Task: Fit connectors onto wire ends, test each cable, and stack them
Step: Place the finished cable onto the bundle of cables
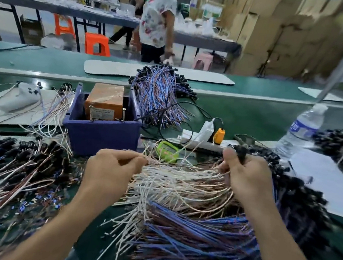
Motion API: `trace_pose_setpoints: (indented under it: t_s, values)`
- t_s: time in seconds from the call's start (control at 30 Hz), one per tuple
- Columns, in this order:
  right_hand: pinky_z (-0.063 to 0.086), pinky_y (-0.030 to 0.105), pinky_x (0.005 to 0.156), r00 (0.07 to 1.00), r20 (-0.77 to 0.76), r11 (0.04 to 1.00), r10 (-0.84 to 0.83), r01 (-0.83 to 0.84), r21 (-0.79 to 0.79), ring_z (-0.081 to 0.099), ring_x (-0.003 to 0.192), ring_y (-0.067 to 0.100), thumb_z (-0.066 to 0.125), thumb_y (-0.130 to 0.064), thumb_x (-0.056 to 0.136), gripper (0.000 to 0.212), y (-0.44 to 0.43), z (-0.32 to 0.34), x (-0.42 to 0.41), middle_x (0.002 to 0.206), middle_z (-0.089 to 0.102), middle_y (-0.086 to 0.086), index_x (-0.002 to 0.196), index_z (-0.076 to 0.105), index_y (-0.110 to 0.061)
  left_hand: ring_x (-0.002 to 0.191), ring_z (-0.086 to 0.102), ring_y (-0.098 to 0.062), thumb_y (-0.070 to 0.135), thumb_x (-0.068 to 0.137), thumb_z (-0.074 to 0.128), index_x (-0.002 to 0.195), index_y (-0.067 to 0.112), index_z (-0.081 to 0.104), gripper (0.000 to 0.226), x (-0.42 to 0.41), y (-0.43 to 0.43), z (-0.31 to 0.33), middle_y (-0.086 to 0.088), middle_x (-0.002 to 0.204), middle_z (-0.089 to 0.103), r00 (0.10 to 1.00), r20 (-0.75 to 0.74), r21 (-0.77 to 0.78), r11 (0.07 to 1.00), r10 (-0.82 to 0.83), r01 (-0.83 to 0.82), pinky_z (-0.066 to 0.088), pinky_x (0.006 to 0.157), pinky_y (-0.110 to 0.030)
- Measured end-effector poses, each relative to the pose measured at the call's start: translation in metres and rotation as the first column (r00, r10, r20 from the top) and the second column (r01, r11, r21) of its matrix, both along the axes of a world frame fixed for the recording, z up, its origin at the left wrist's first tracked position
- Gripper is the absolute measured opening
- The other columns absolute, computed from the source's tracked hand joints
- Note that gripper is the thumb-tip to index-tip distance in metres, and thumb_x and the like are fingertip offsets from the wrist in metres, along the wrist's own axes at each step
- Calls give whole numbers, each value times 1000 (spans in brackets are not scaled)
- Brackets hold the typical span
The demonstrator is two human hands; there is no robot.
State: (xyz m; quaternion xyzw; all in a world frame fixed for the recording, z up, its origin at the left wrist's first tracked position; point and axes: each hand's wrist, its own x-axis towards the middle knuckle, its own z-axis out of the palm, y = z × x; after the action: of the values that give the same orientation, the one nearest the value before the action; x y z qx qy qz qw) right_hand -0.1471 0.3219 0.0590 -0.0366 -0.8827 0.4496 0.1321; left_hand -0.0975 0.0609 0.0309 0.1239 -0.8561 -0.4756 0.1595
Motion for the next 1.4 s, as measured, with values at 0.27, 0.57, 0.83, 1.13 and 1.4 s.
trace_pose_setpoints:
  t_s: [0.27, 0.57, 0.83, 1.13, 1.4]
  values:
    - [40, 35, 66, 982, -126, 660, -143, 189, 727, 64, 81, 34, 51, -61, 96, 49, 42, 21, -43, 81, 66, 12, 75, 55, -17, 45, 65, -4, 33, 92, 73, 61, 34, 76, 32, -16, -4, -11, 10, 53, 69, 985, 48, -21, 986, 167, -166, 48, 46, -24]
    - [38, 33, 60, 992, -16, 661, -127, 96, 744, 50, 65, 29, 59, -44, 98, 48, 43, -1, -80, 65, 50, 2, 64, 34, -20, 59, 47, -12, 53, 87, 72, 94, 36, 79, 19, -15, -7, -23, 24, 60, 51, 967, 137, -478, 869, 214, -125, 38, 61, -31]
    - [45, 30, 52, 981, 136, 811, -138, 33, 584, 68, 75, 29, 74, -33, 88, 34, 34, 9, -87, 78, 73, 10, 71, 60, -8, 73, 66, -33, 50, 73, 86, 126, 12, 71, 67, -5, 21, -13, -14, 85, 75, 930, -353, -763, 542, 108, -352, 41, 68, -39]
    - [38, 34, 66, 997, 12, 615, -76, 38, 788, 64, 83, 35, 74, -45, 87, 52, 15, -3, -68, 91, 68, 10, 68, 34, -17, 129, 55, -16, 75, 87, 57, 138, 34, 61, 66, -55, 112, -12, 7, 142, 61, 875, 230, -664, 589, -427, 461, 32, 113, -45]
    - [39, 41, 85, 955, -69, 403, 288, -55, 914, 61, 90, 27, 55, -6, 81, 30, 1, -16, -48, 86, 69, 2, 97, 71, -24, 96, 69, -20, 47, 93, 66, 114, 34, 76, 27, -56, 116, -17, 3, 95, 78, 905, 71, -710, 616, -420, 341, 31, 101, -34]
